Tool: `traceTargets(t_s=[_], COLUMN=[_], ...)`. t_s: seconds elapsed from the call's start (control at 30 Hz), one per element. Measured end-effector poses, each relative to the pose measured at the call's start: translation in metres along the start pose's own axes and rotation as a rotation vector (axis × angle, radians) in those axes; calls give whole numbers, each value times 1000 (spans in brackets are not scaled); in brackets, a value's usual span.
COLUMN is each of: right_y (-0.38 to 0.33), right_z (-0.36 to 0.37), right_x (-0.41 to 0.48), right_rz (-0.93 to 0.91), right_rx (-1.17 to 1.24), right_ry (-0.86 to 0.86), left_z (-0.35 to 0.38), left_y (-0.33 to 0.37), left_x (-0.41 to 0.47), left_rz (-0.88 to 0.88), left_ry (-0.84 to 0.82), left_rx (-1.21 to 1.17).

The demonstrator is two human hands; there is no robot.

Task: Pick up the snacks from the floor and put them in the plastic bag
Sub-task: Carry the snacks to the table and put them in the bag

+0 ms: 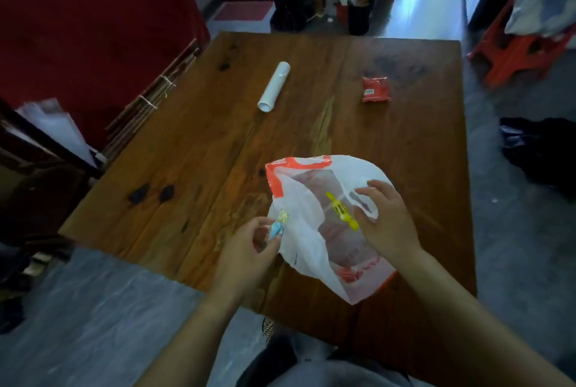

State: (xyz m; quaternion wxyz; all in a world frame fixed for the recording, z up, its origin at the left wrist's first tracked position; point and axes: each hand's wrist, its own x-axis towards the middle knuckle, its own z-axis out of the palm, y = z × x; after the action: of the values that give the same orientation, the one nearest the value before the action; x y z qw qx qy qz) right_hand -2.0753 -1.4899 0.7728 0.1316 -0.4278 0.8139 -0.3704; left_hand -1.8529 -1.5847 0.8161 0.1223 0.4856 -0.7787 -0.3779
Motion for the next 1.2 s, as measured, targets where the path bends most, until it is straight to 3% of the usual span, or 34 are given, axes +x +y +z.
traceTargets(t_s=[0.17,0.37,0.53,0.77,1.2], right_y=[35,80,105,114,97], right_z=[-24,-19,-1,2,16], right_x=[-21,-50,-77,-87,-79], right_rz=[119,413,432,413,502], right_rx=[-75,-124,-200,-206,-252], right_ry=[122,-15,-151,-155,-124], left_z=[7,37,78,118,91], left_y=[22,64,74,63,33], left_x=[31,56,73,77,73], left_rz=[93,280,350,458,452], left_ry=[-17,-162,-289,-375,-365], left_rx=[-50,7,155,480,613])
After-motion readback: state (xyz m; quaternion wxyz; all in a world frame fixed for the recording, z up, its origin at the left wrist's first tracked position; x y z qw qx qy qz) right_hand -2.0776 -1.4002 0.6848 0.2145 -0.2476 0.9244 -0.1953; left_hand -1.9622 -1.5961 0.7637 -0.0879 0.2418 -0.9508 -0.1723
